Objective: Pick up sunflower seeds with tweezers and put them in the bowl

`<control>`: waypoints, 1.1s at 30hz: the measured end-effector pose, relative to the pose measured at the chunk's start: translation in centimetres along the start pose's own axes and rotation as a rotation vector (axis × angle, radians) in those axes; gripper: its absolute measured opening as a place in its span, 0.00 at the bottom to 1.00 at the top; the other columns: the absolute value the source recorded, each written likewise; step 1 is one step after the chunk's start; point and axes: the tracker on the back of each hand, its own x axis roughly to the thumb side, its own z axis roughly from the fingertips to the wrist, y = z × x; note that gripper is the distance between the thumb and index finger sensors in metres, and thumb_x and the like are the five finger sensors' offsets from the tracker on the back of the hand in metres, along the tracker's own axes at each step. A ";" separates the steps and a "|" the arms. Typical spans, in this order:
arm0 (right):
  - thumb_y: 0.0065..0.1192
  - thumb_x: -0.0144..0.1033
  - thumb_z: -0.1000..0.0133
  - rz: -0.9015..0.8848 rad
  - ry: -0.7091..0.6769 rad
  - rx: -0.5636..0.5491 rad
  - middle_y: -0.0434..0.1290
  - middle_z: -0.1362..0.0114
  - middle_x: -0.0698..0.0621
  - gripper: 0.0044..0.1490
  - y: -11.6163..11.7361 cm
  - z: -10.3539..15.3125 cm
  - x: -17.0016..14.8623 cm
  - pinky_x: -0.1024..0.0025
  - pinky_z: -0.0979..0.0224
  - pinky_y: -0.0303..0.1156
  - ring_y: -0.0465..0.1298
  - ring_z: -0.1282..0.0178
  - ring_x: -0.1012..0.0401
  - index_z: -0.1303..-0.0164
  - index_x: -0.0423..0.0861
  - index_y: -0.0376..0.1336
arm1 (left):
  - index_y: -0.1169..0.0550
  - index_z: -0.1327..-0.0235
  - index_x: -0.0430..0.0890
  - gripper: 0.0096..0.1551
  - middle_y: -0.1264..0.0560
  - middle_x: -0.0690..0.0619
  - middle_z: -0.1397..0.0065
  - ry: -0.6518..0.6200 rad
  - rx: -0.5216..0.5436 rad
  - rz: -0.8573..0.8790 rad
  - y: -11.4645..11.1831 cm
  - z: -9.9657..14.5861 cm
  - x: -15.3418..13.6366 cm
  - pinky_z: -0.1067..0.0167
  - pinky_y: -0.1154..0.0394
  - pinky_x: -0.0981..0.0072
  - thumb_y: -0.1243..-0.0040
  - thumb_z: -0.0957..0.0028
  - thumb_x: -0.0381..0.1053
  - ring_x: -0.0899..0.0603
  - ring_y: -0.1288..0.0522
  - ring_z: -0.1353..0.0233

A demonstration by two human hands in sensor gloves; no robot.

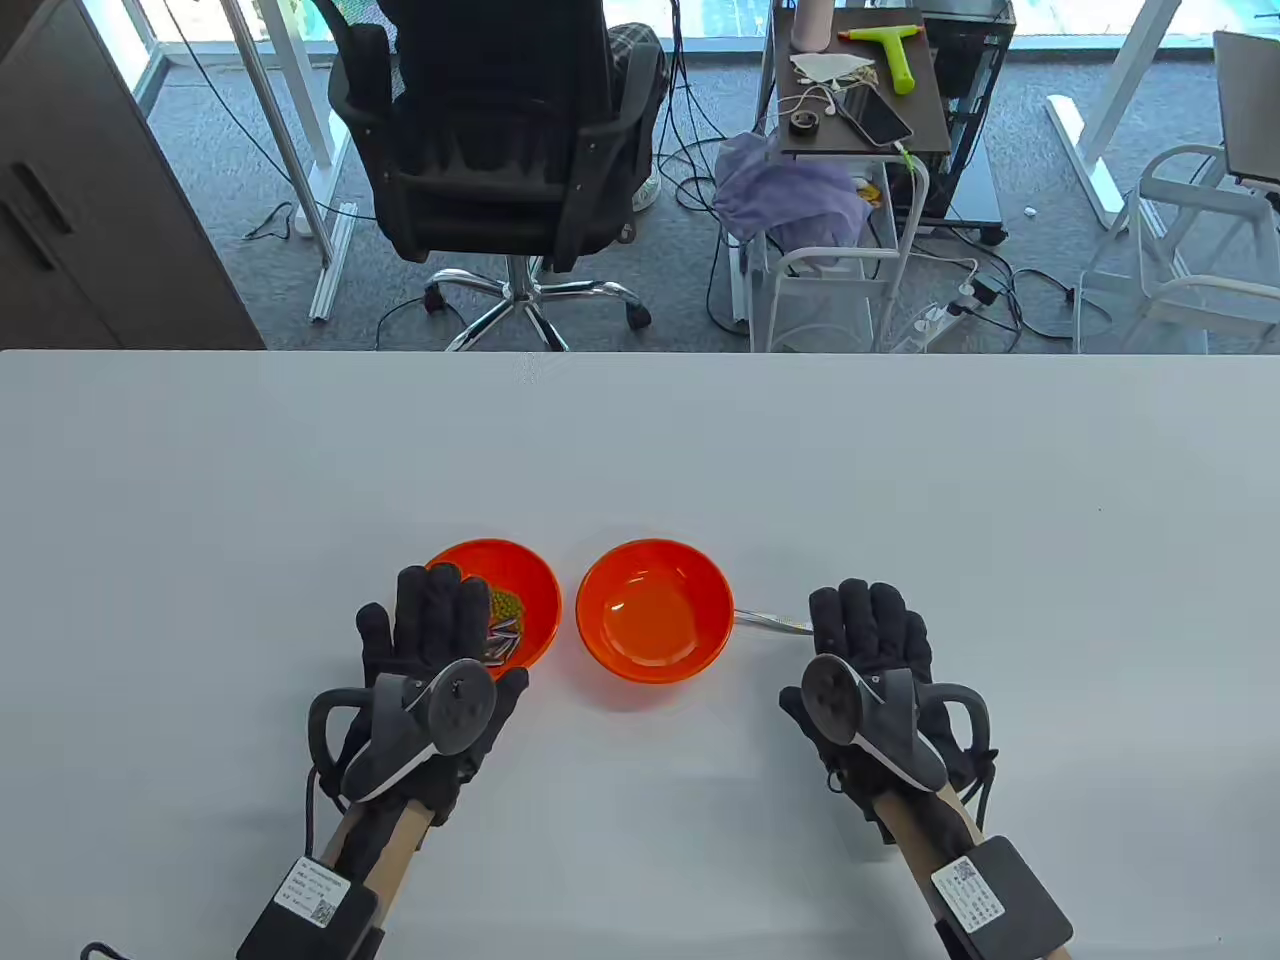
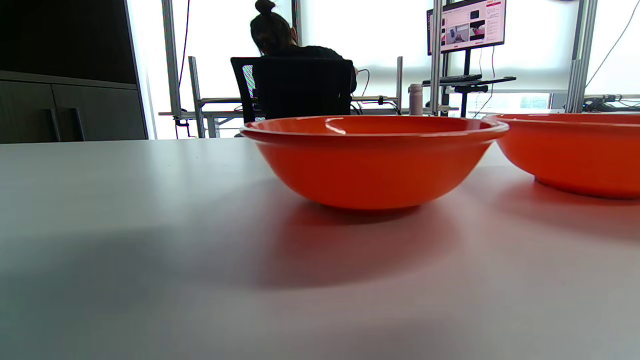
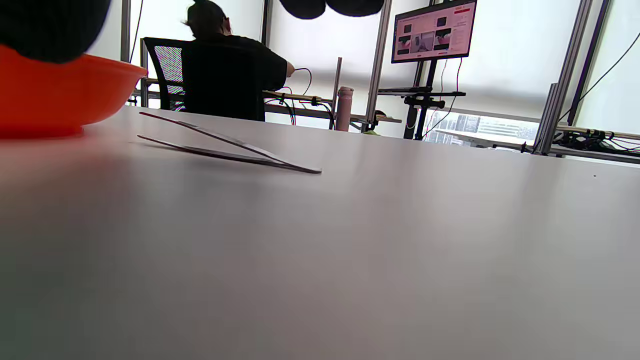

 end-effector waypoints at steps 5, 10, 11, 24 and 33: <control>0.61 0.69 0.61 0.009 0.002 0.007 0.41 0.13 0.53 0.64 0.0 0.0 0.0 0.49 0.15 0.45 0.46 0.12 0.47 0.21 0.59 0.37 | 0.51 0.19 0.53 0.50 0.57 0.47 0.11 0.003 0.003 -0.001 0.1 0.0 -0.1 0.22 0.60 0.33 0.54 0.50 0.73 0.38 0.59 0.11; 0.62 0.69 0.61 0.003 0.007 0.001 0.42 0.13 0.53 0.64 0.0 0.0 0.0 0.50 0.14 0.45 0.46 0.12 0.47 0.21 0.59 0.37 | 0.51 0.19 0.53 0.50 0.57 0.47 0.11 0.001 0.009 0.001 0.1 -0.1 -0.1 0.22 0.60 0.33 0.54 0.50 0.73 0.38 0.58 0.11; 0.62 0.69 0.61 0.004 0.007 0.001 0.42 0.13 0.53 0.63 0.0 0.0 0.0 0.50 0.14 0.45 0.46 0.12 0.47 0.21 0.59 0.37 | 0.51 0.19 0.52 0.50 0.57 0.48 0.11 0.000 0.011 0.002 0.2 -0.1 -0.1 0.22 0.60 0.32 0.54 0.50 0.72 0.38 0.58 0.11; 0.62 0.68 0.61 -0.034 0.046 0.015 0.43 0.13 0.54 0.62 0.0 -0.7 0.3 0.52 0.14 0.46 0.47 0.12 0.49 0.21 0.60 0.39 | 0.51 0.19 0.53 0.50 0.56 0.50 0.11 -0.001 0.002 0.003 0.2 -0.1 -0.2 0.23 0.60 0.32 0.54 0.50 0.72 0.38 0.58 0.11; 0.65 0.67 0.61 -0.112 0.110 0.050 0.46 0.13 0.54 0.60 -0.6 -3.5 -1.1 0.52 0.14 0.47 0.49 0.12 0.49 0.21 0.61 0.43 | 0.51 0.19 0.53 0.49 0.56 0.50 0.11 -0.009 -0.002 -0.001 0.2 -0.2 0.0 0.23 0.60 0.32 0.54 0.50 0.72 0.38 0.58 0.11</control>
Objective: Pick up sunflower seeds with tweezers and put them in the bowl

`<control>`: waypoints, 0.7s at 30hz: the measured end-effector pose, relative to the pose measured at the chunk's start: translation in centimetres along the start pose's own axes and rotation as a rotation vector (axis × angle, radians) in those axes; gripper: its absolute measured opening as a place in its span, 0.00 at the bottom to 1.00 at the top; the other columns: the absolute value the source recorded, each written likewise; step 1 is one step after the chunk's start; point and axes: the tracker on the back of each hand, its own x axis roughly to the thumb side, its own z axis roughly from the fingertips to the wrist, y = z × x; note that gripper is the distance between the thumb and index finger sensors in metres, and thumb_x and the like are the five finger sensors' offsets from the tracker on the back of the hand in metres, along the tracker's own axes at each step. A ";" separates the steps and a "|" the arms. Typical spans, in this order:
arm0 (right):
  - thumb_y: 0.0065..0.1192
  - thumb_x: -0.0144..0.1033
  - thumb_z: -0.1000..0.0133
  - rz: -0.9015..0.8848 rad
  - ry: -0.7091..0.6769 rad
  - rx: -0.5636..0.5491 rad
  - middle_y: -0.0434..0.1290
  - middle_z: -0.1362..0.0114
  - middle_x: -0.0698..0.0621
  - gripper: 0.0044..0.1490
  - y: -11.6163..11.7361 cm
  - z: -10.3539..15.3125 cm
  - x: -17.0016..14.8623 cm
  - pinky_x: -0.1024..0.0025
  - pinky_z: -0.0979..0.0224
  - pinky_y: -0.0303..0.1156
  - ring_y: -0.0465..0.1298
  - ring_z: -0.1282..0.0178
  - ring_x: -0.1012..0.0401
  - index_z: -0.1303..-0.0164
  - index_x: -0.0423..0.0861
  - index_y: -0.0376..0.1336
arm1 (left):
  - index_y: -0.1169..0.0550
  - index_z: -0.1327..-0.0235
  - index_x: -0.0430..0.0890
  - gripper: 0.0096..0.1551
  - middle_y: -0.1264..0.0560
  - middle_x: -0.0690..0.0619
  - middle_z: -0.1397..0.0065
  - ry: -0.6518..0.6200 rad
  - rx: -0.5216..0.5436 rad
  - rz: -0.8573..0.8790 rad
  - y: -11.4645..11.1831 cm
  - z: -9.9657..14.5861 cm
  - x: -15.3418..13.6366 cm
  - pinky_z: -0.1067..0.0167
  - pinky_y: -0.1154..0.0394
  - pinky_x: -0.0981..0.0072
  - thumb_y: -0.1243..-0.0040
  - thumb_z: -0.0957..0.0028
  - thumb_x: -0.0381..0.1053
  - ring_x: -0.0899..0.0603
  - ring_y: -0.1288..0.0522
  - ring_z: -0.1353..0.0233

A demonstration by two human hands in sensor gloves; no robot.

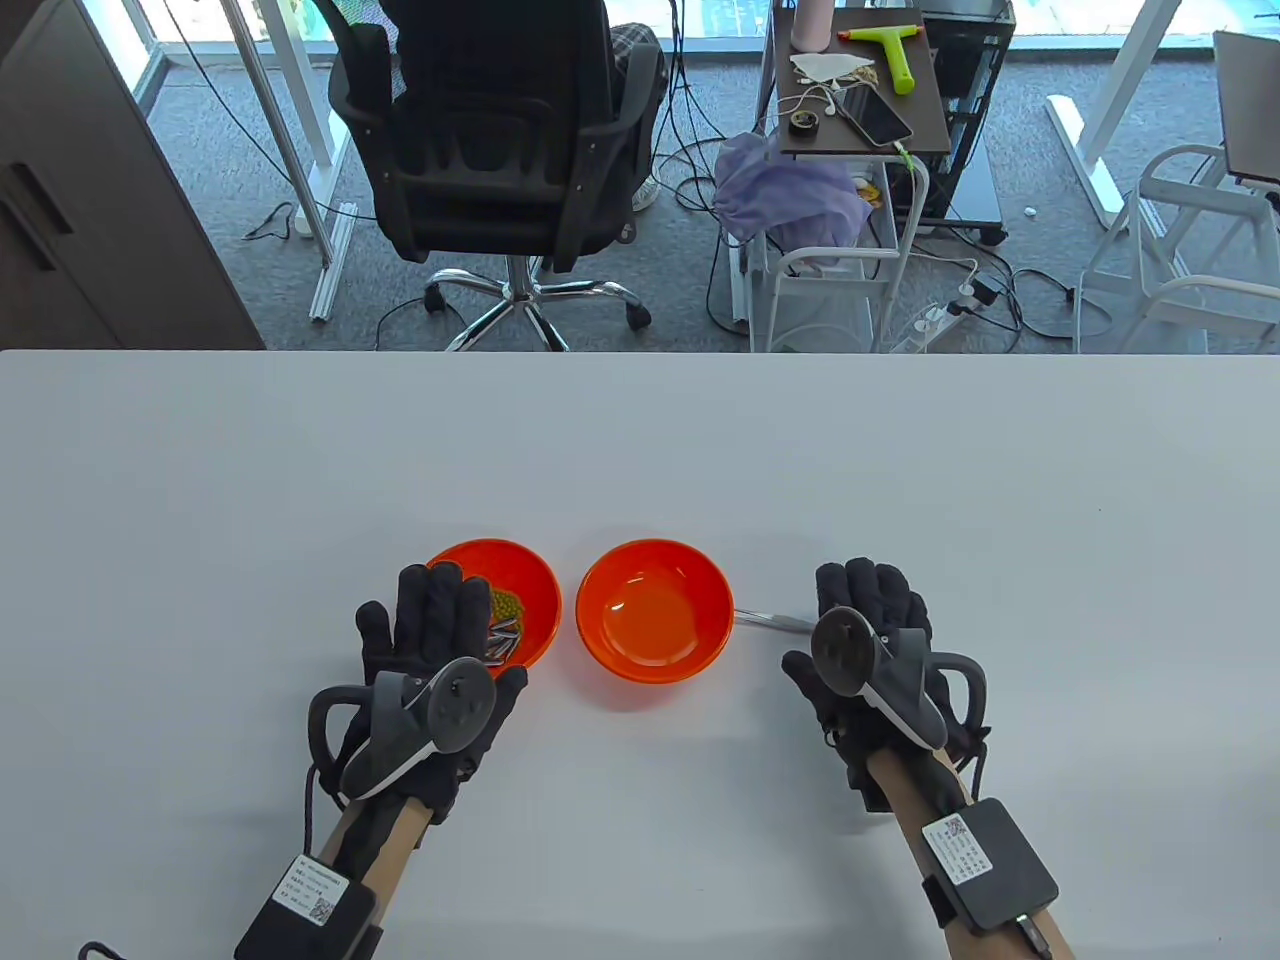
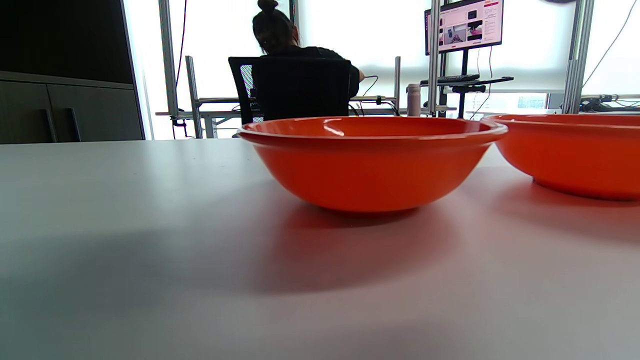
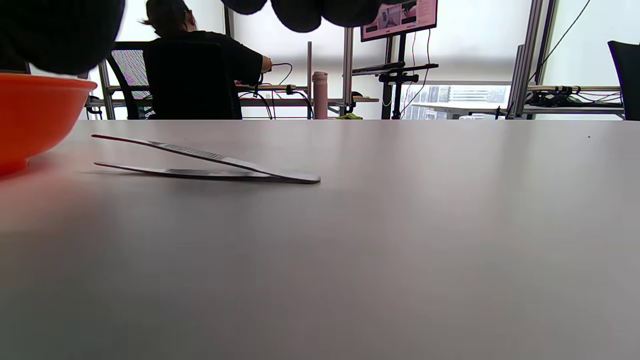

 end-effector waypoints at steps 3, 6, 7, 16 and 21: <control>0.66 0.66 0.62 -0.012 0.012 0.068 0.46 0.13 0.54 0.59 0.3 -1.5 -0.1 0.52 0.14 0.47 0.49 0.12 0.49 0.22 0.62 0.46 | 0.50 0.19 0.53 0.49 0.56 0.50 0.11 0.002 0.001 0.003 0.0 0.0 0.0 0.23 0.60 0.32 0.54 0.50 0.72 0.39 0.58 0.11; 0.69 0.64 0.62 -0.033 0.028 0.132 0.48 0.14 0.54 0.58 0.9 -2.8 0.1 0.51 0.14 0.48 0.51 0.12 0.48 0.22 0.63 0.48 | 0.50 0.19 0.53 0.49 0.56 0.50 0.11 0.004 -0.003 0.006 0.0 -0.1 -0.1 0.23 0.60 0.32 0.54 0.49 0.72 0.38 0.58 0.11; 0.69 0.64 0.62 -0.044 0.028 0.157 0.49 0.14 0.54 0.57 1.1 -3.1 0.3 0.50 0.14 0.49 0.52 0.13 0.48 0.23 0.63 0.49 | 0.50 0.19 0.53 0.49 0.56 0.50 0.11 0.004 -0.005 0.007 0.0 -0.1 -0.1 0.23 0.60 0.32 0.54 0.49 0.72 0.39 0.58 0.11; 0.75 0.54 0.63 0.032 0.037 0.138 0.66 0.22 0.57 0.40 3.0 -4.0 2.7 0.45 0.18 0.60 0.69 0.21 0.51 0.36 0.66 0.67 | 0.50 0.19 0.53 0.49 0.56 0.50 0.11 0.002 -0.019 0.021 -0.1 -0.1 -0.1 0.23 0.60 0.32 0.54 0.50 0.72 0.38 0.58 0.11; 0.75 0.50 0.61 0.057 0.044 0.096 0.73 0.31 0.60 0.30 2.9 -3.9 3.2 0.50 0.21 0.65 0.73 0.29 0.54 0.46 0.65 0.72 | 0.49 0.19 0.53 0.49 0.56 0.50 0.11 0.000 -0.020 0.025 0.0 -0.1 -0.1 0.23 0.61 0.32 0.54 0.49 0.72 0.38 0.58 0.11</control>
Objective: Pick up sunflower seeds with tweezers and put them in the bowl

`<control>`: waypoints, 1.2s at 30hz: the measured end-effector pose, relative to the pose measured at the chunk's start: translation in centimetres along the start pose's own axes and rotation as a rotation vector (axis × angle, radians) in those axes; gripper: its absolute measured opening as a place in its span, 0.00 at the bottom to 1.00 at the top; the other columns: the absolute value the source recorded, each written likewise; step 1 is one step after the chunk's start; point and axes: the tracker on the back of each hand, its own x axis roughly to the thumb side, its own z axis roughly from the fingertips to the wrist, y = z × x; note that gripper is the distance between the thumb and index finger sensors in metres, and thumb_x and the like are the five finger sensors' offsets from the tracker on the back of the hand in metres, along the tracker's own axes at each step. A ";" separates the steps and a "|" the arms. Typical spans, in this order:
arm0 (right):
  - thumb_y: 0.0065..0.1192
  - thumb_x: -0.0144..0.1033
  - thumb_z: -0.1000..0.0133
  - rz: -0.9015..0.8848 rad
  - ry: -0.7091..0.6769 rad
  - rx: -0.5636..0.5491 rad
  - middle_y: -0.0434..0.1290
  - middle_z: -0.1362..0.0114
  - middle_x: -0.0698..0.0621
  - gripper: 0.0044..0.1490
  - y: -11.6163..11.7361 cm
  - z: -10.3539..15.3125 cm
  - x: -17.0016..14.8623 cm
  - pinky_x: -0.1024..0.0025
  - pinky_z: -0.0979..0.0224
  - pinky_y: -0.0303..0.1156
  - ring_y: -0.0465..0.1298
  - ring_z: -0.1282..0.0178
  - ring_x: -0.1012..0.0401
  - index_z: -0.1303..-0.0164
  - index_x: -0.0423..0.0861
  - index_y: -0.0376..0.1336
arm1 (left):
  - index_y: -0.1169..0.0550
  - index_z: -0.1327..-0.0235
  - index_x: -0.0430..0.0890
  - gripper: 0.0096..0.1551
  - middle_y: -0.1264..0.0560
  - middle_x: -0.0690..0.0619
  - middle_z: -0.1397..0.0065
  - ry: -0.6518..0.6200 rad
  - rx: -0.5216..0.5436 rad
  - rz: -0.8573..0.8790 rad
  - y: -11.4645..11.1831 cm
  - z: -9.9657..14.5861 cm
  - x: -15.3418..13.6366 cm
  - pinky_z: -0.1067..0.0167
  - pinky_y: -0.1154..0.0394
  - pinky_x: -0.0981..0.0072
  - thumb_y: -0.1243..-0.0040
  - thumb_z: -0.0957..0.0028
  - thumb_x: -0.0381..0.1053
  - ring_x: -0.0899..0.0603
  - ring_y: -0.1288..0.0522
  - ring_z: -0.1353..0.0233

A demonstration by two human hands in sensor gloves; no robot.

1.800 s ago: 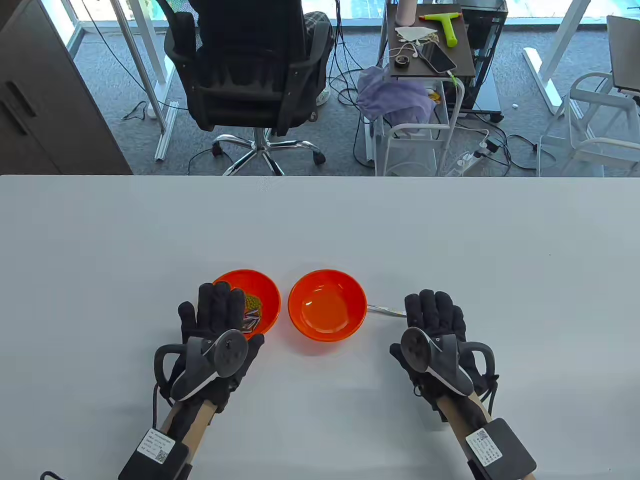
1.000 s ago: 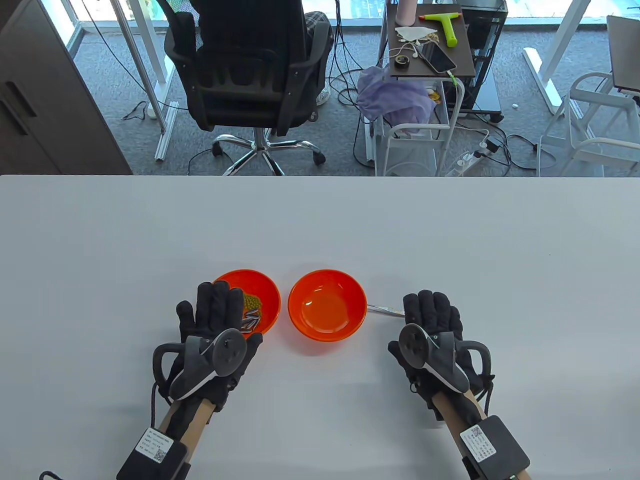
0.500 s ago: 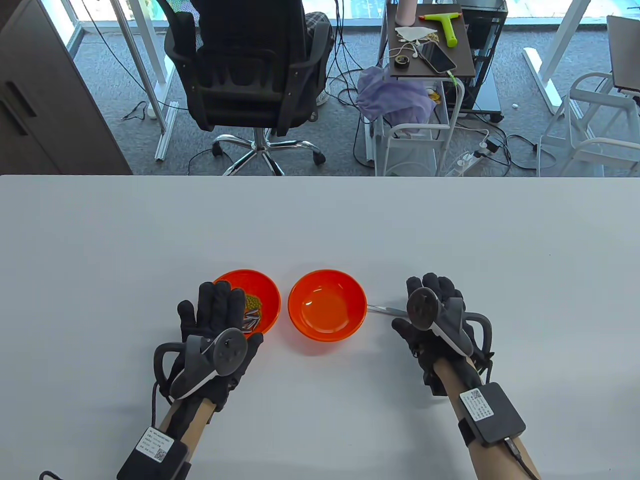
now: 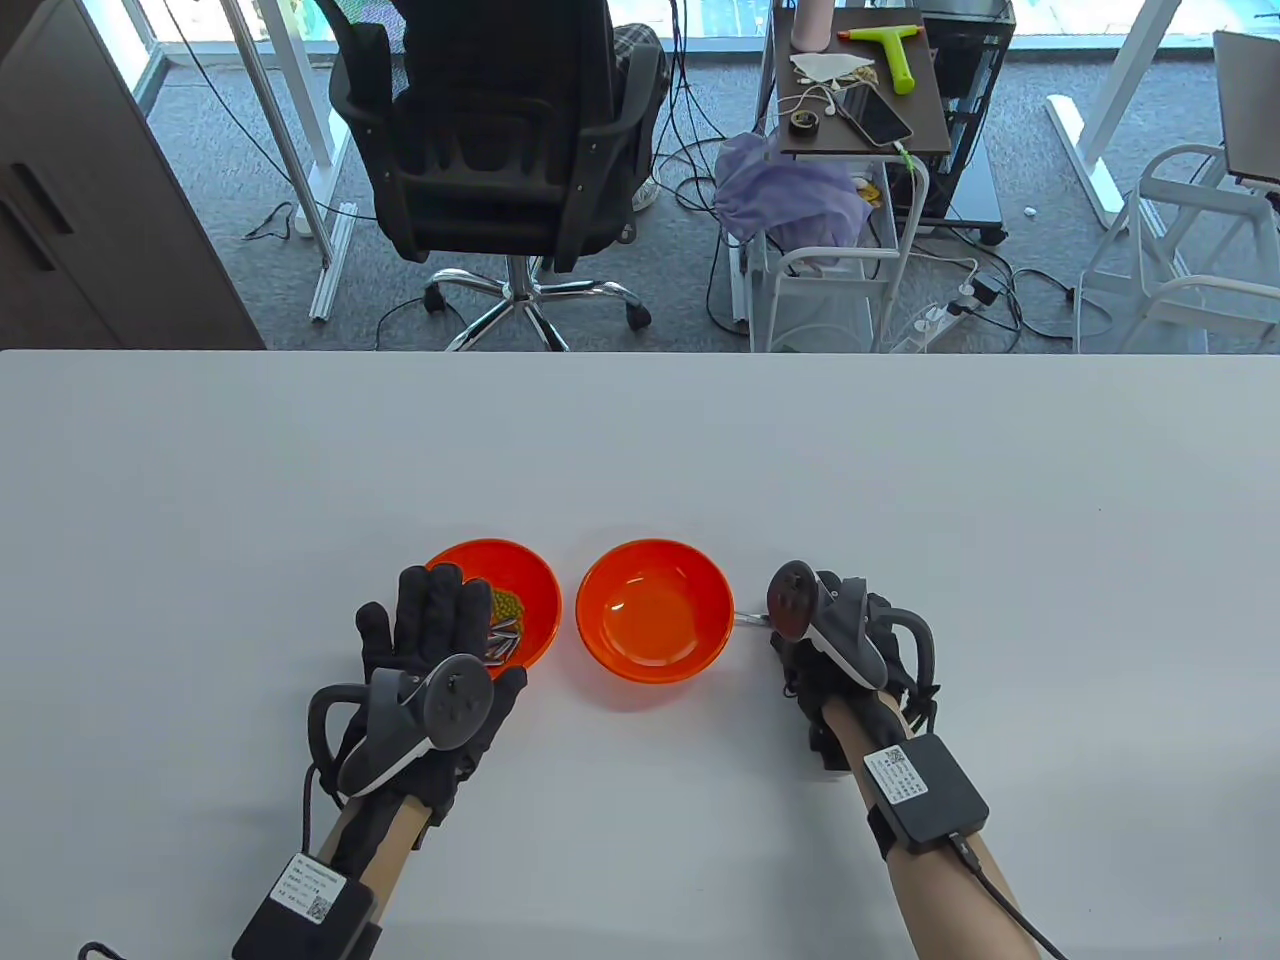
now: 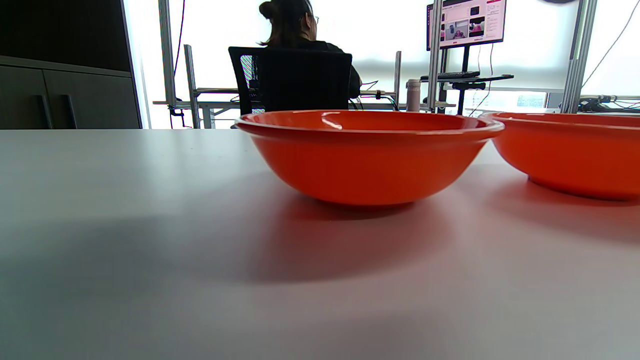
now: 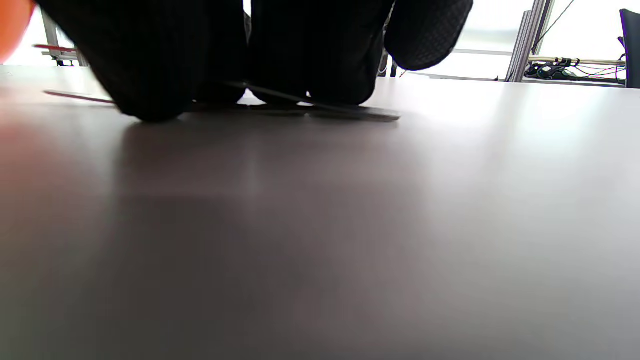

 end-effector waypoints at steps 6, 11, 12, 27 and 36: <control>0.72 0.49 0.61 -0.023 0.011 0.001 0.74 0.32 0.60 0.29 -0.3 0.4 -0.8 0.49 0.22 0.66 0.74 0.30 0.55 0.47 0.62 0.73 | 0.49 0.19 0.53 0.49 0.56 0.50 0.11 -0.001 -0.002 0.001 0.0 0.0 0.0 0.23 0.61 0.32 0.54 0.49 0.72 0.38 0.58 0.11; 0.66 0.49 0.58 -0.117 0.085 -0.024 0.80 0.35 0.56 0.29 -1.6 1.4 -2.9 0.47 0.25 0.70 0.81 0.34 0.51 0.44 0.63 0.67 | 0.49 0.19 0.53 0.49 0.56 0.47 0.11 -0.001 0.002 0.003 0.0 0.0 0.0 0.23 0.60 0.32 0.53 0.49 0.71 0.38 0.58 0.11; 0.64 0.49 0.57 -0.158 0.112 -0.041 0.82 0.39 0.57 0.29 -2.0 1.8 -3.6 0.48 0.27 0.73 0.83 0.36 0.51 0.43 0.63 0.66 | 0.49 0.19 0.53 0.48 0.56 0.47 0.11 -0.001 0.000 0.004 0.0 0.0 0.0 0.23 0.61 0.32 0.54 0.49 0.71 0.38 0.58 0.11; 0.59 0.54 0.56 -0.804 0.091 -0.068 0.82 0.62 0.60 0.27 -4.2 5.3 -7.7 0.58 0.42 0.79 0.80 0.67 0.61 0.47 0.66 0.74 | 0.49 0.19 0.53 0.48 0.56 0.47 0.11 0.014 -0.033 0.034 -0.4 0.0 0.1 0.23 0.60 0.32 0.54 0.49 0.71 0.38 0.58 0.11; 0.60 0.54 0.57 -0.842 0.091 -0.063 0.84 0.78 0.60 0.30 -3.7 4.8 -7.8 0.62 0.58 0.83 0.80 0.84 0.63 0.52 0.52 0.77 | 0.46 0.19 0.51 0.47 0.52 0.46 0.11 0.174 -0.048 0.122 -1.3 -0.7 -1.4 0.22 0.56 0.31 0.52 0.49 0.70 0.35 0.53 0.11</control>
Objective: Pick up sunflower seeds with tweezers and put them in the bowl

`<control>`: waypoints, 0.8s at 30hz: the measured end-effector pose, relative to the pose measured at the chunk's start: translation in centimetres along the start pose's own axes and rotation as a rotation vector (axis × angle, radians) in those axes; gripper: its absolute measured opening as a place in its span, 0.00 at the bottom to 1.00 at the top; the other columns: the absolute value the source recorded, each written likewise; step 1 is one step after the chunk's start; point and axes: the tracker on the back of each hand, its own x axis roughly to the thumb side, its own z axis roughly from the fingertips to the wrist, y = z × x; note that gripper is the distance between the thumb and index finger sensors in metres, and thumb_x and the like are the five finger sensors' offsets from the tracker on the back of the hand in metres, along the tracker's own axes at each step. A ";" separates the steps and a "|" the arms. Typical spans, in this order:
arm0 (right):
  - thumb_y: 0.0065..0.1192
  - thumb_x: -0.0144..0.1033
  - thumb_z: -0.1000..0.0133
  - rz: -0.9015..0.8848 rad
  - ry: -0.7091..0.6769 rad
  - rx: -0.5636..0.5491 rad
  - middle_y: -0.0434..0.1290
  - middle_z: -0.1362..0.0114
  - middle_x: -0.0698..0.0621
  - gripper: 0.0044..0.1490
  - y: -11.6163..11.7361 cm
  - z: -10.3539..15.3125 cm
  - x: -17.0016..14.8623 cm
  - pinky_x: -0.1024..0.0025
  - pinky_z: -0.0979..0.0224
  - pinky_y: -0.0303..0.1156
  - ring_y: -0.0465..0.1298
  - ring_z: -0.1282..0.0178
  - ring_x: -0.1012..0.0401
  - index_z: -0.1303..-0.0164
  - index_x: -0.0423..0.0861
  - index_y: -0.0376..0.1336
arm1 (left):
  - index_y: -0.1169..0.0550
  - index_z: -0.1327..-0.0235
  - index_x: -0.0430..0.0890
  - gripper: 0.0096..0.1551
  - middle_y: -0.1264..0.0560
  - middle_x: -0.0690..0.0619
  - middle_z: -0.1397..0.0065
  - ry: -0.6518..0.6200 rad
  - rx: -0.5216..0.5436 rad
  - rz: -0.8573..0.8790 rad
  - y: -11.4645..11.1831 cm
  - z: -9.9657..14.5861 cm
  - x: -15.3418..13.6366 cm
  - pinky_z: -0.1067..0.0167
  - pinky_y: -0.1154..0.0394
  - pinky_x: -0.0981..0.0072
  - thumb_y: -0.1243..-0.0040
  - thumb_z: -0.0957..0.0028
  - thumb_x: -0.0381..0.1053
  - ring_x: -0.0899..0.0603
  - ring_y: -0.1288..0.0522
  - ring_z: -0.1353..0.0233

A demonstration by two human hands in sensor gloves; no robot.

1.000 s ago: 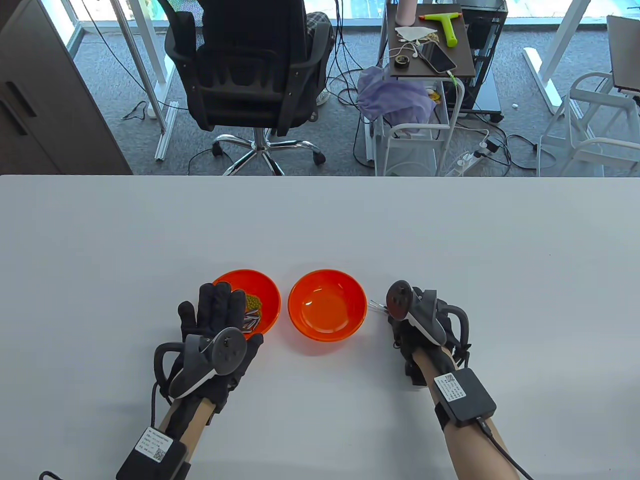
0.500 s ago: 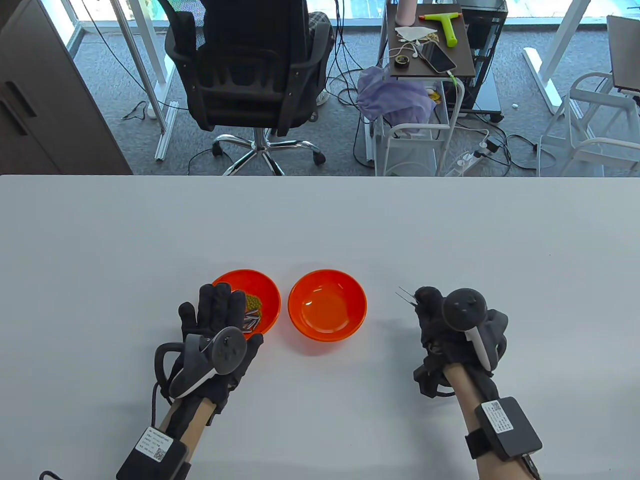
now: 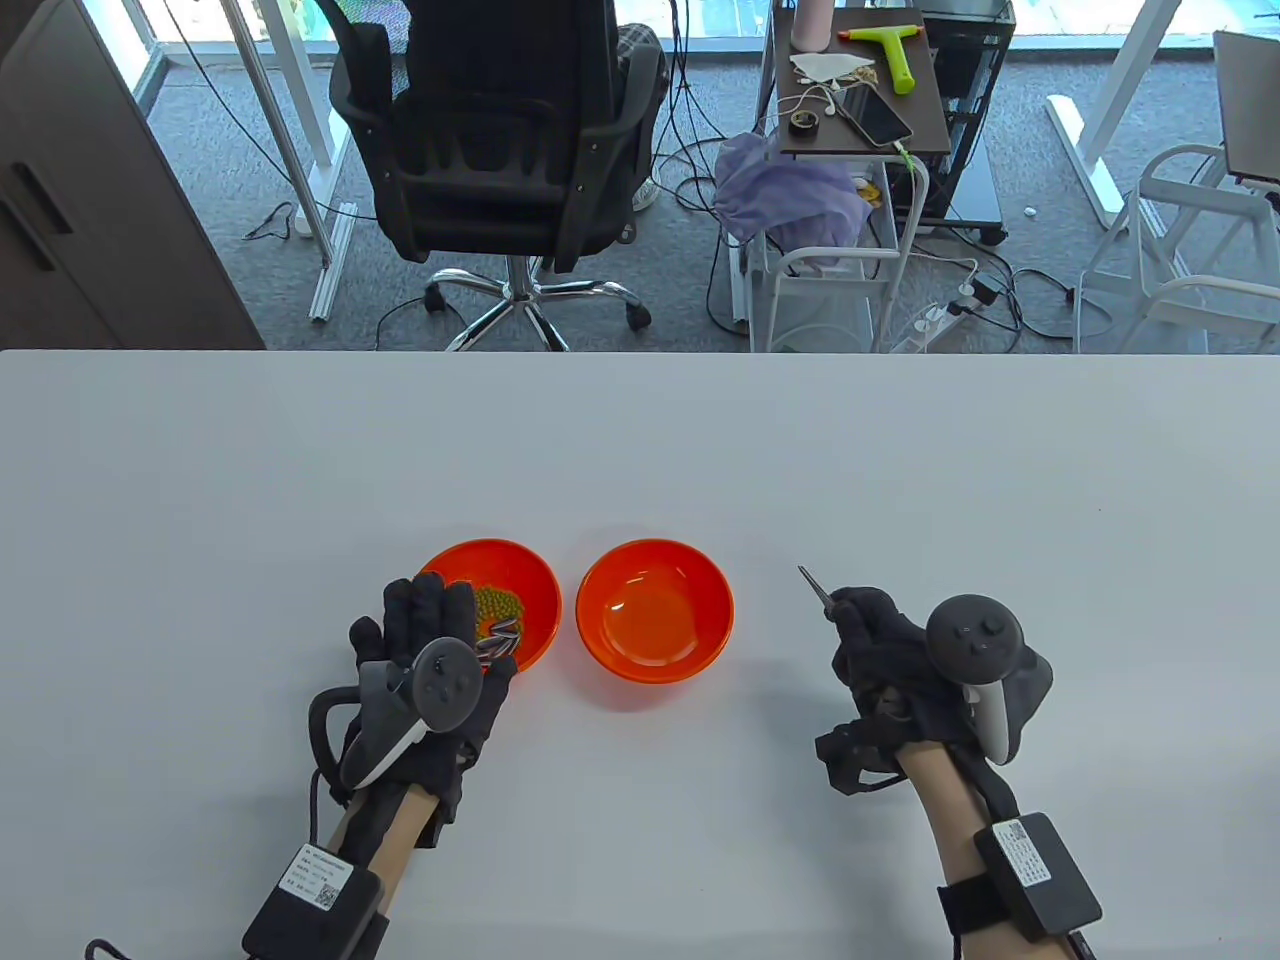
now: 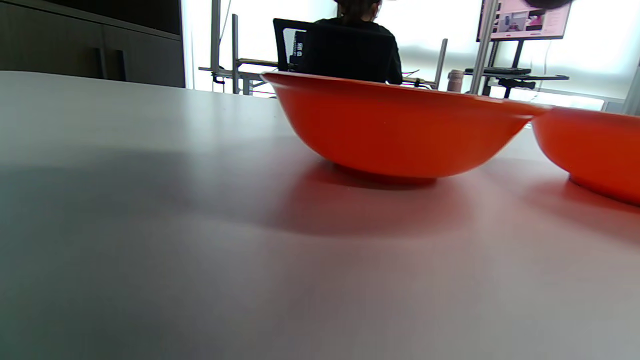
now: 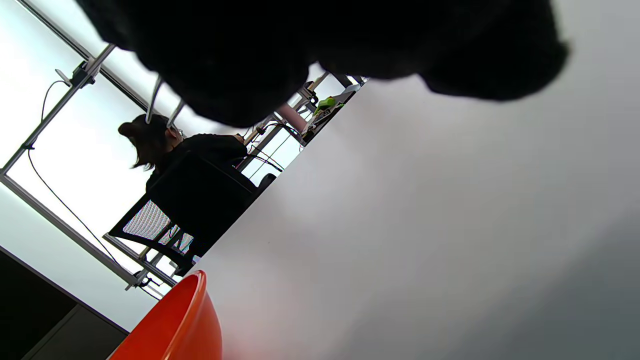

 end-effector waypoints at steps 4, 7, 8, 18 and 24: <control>0.63 0.56 0.58 0.036 0.020 0.002 0.83 0.78 0.60 0.29 0.2 -0.3 -0.5 0.62 0.58 0.83 0.79 0.84 0.63 0.56 0.52 0.78 | 0.44 0.19 0.48 0.47 0.49 0.44 0.12 0.124 0.022 0.046 -0.3 -0.8 -1.5 0.23 0.48 0.31 0.49 0.49 0.68 0.33 0.49 0.13; 0.66 0.57 0.60 0.061 0.026 0.016 0.83 0.79 0.60 0.29 0.4 -0.4 -0.7 0.62 0.57 0.83 0.80 0.83 0.63 0.58 0.52 0.79 | 0.43 0.20 0.46 0.48 0.47 0.41 0.13 0.217 0.025 0.072 -0.5 -1.5 -2.6 0.24 0.41 0.33 0.46 0.49 0.68 0.31 0.43 0.15; 0.67 0.58 0.60 0.072 0.028 0.025 0.83 0.79 0.60 0.29 0.4 -0.5 -0.7 0.62 0.57 0.83 0.80 0.83 0.63 0.58 0.52 0.80 | 0.42 0.20 0.46 0.48 0.46 0.40 0.14 0.242 0.019 0.087 -0.6 -1.7 -2.9 0.24 0.39 0.34 0.45 0.49 0.67 0.31 0.40 0.16; 0.66 0.59 0.60 0.129 0.035 0.082 0.84 0.78 0.60 0.30 0.9 -0.6 -0.9 0.61 0.55 0.83 0.81 0.81 0.62 0.57 0.53 0.79 | 0.39 0.23 0.43 0.49 0.26 0.40 0.30 0.439 -0.029 0.242 -2.3 -2.8 -5.1 0.46 0.21 0.50 0.39 0.51 0.65 0.41 0.18 0.45; 0.67 0.59 0.60 0.140 0.032 0.089 0.84 0.77 0.60 0.30 1.0 -0.6 -1.1 0.61 0.54 0.83 0.82 0.81 0.62 0.57 0.53 0.79 | 0.32 0.27 0.42 0.43 0.16 0.47 0.48 0.491 -0.099 0.391 -3.0 -3.0 -6.0 0.58 0.16 0.57 0.39 0.51 0.63 0.49 0.14 0.61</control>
